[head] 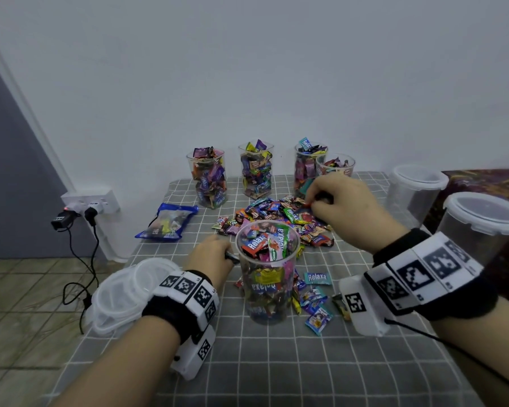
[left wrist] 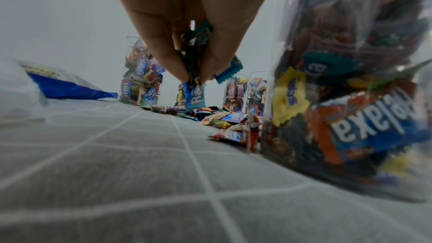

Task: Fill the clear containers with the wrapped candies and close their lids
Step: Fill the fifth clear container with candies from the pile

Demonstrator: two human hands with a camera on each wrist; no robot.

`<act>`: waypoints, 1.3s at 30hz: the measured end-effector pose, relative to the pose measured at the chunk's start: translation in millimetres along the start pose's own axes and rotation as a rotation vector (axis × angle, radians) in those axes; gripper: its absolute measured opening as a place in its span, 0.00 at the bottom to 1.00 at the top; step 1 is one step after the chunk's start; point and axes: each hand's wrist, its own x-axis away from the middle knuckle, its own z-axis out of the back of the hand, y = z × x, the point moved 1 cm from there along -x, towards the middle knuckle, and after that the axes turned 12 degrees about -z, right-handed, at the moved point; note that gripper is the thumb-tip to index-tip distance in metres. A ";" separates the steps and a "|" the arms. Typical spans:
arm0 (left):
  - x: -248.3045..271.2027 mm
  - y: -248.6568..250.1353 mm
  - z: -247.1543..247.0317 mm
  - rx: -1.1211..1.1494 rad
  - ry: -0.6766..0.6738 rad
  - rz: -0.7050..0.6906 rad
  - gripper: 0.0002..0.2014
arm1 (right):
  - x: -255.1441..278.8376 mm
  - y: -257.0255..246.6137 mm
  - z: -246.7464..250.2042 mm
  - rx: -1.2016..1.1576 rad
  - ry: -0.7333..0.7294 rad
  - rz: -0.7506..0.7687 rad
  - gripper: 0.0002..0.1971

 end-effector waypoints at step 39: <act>8.8 17.3 74.7 0.251 0.457 -0.081 0.08 | 42.4 18.2 -81.2 -0.731 -0.596 -0.241 0.44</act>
